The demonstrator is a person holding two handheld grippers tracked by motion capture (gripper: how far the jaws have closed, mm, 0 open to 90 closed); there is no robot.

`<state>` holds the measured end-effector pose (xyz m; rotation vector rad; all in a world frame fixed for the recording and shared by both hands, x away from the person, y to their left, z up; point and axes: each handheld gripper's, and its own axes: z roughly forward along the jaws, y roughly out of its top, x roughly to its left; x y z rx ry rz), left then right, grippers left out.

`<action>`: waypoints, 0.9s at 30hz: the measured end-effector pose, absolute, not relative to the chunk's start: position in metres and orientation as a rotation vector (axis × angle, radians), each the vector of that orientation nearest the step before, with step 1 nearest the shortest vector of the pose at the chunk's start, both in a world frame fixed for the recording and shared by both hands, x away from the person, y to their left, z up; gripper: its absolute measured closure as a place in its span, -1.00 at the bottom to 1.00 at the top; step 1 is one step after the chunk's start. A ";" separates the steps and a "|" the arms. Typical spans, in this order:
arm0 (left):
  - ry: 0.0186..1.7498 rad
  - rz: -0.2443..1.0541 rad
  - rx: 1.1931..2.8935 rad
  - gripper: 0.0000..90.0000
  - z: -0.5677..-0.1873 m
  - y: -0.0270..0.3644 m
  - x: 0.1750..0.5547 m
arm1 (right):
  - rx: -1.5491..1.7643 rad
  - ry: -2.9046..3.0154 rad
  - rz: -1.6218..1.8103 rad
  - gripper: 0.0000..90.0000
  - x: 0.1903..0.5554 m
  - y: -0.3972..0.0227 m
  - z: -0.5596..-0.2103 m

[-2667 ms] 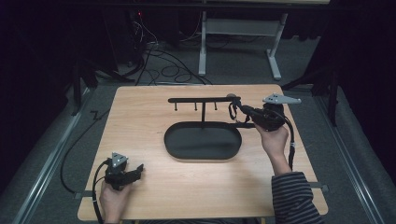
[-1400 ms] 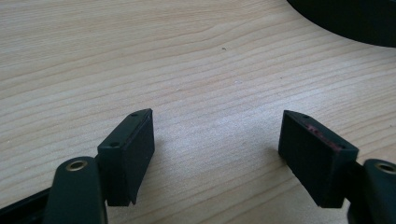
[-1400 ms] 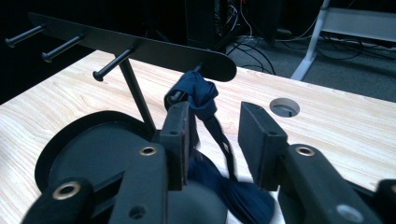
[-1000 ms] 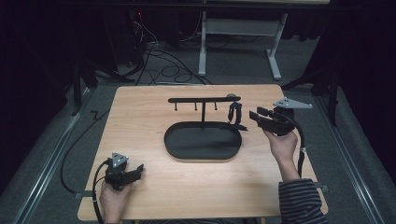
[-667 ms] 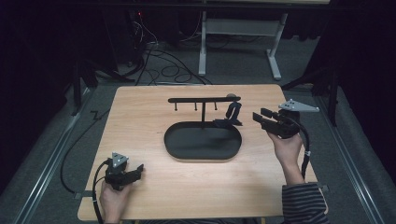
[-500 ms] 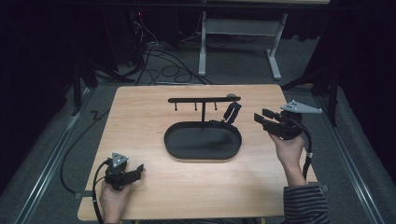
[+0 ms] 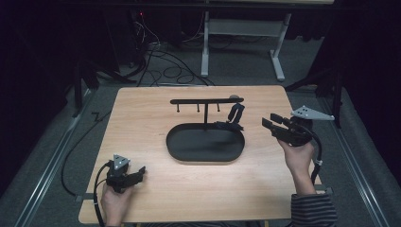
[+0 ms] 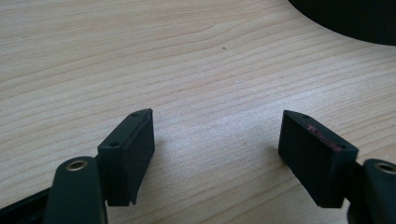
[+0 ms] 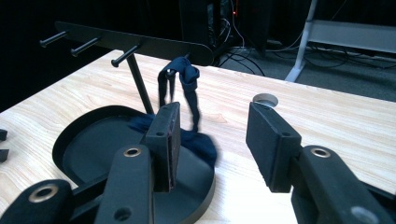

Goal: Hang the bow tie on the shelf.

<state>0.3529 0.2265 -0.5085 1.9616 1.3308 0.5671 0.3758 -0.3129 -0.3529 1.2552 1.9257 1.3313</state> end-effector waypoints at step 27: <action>1.331 0.568 1.964 -0.39 -0.508 0.226 0.353 | 1.275 1.897 1.366 0.27 0.346 -0.328 -0.361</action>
